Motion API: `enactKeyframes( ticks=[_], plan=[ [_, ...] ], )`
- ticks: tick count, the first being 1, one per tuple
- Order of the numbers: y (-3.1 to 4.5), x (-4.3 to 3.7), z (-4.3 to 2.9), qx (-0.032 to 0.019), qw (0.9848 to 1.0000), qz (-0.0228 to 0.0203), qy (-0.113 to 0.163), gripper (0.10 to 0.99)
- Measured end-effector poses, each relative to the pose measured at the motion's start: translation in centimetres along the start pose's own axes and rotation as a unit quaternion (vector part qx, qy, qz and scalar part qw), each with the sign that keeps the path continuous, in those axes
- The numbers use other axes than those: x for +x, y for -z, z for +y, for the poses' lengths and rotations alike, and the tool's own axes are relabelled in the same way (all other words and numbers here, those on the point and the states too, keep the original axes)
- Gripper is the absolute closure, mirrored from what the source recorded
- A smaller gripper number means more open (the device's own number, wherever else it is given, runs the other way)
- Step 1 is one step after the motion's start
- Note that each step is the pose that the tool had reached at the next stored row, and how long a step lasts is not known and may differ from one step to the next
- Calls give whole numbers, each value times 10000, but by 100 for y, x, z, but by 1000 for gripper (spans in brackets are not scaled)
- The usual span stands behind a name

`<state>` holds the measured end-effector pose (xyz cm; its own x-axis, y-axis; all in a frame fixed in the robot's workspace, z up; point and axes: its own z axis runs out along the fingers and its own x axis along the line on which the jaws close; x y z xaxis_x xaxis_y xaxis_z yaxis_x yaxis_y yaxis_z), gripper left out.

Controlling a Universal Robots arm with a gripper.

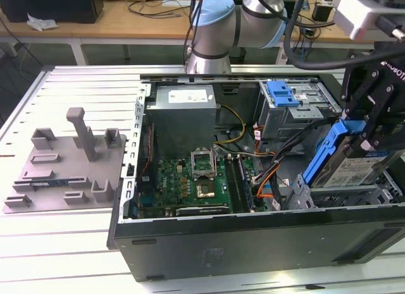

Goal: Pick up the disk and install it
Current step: 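Insert the disk into the insertion slot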

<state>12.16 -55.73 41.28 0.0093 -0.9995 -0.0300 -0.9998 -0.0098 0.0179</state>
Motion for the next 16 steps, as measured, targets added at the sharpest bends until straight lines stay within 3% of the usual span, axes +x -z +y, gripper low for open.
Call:
enactKeyframes(
  ticks=[13, 15, 16],
  plan=[
    [-110, 18, -2, 1, 10000, 5, 0, 722],
    [-111, 17, -2, 0, 10000, 1, 0, 710],
    [-112, 17, -2, 0, 10000, 1, 0, 647]
  ],
)
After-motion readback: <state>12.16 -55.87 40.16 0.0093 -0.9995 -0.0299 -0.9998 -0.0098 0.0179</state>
